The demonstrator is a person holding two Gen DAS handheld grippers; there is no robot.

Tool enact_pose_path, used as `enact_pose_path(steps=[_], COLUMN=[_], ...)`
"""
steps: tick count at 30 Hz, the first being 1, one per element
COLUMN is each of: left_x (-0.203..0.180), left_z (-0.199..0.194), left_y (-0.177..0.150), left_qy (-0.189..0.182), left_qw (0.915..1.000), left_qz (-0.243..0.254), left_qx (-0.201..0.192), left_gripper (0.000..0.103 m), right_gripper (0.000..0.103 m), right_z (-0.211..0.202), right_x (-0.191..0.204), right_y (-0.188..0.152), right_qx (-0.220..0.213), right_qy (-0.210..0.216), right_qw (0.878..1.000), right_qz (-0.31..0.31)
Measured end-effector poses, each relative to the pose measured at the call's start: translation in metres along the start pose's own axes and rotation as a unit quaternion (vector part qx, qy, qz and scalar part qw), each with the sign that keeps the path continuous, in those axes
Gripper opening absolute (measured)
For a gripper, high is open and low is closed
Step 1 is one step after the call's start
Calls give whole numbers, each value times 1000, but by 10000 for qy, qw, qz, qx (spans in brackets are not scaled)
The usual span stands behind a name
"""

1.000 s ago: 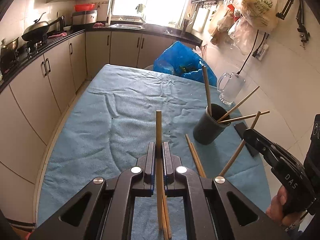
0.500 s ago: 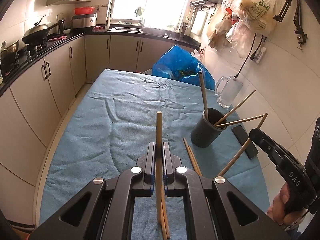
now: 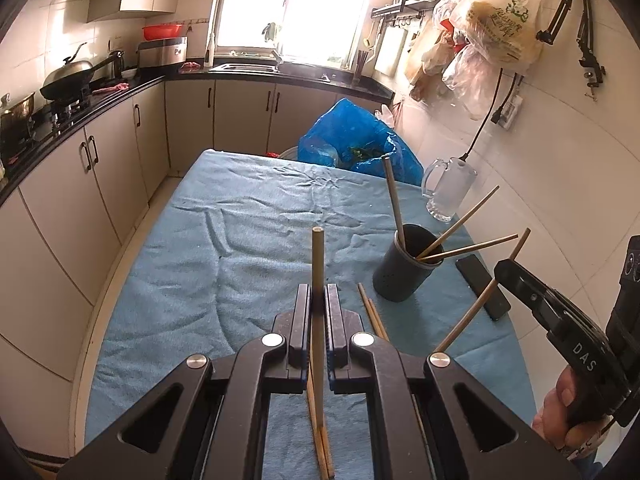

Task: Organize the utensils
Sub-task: 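Lift both chopsticks upright and carry them over the black holder cup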

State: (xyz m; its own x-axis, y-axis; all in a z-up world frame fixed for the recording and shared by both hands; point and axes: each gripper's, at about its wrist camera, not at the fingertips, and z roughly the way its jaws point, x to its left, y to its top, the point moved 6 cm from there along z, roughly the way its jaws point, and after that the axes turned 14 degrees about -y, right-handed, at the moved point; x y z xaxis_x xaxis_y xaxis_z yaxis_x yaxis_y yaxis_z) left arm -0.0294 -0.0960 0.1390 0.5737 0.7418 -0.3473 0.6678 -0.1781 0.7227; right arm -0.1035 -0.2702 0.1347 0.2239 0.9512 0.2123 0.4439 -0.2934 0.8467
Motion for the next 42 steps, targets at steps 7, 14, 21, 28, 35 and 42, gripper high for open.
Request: enact_pose_path(steps=[7,14,21,28,35,42], left_x=[-8,-22,-39,-51,-63,-78], left_z=[0,3,6,11,15,18], left_y=[5,13,20,26,35,58], left_qy=[-58,-146,-230,-287,-373,-524], left_qw=[9999,9996,9990,9984,9978,9970], left_qz=[84,223,379,481,543,562], left_qx=[3,5,20,66,72,-4], left_gripper=[6,6,6,6,6,6], right_gripper=[7,7,7,7,7,7], right_z=[-7,-17,-28,-37,-45,-52], right_x=[-8,-16,-27,-34,-39,-44], right_y=[5,13,22,33,47,71], right_qx=[-90,-225,-348,-473,-602,-782], right_qy=[-40,-114,-169,-208,-265,-354], right_qw=[9999,9996,9990,9983,9975,9960], right_qz=[65,134,234,265,261,264])
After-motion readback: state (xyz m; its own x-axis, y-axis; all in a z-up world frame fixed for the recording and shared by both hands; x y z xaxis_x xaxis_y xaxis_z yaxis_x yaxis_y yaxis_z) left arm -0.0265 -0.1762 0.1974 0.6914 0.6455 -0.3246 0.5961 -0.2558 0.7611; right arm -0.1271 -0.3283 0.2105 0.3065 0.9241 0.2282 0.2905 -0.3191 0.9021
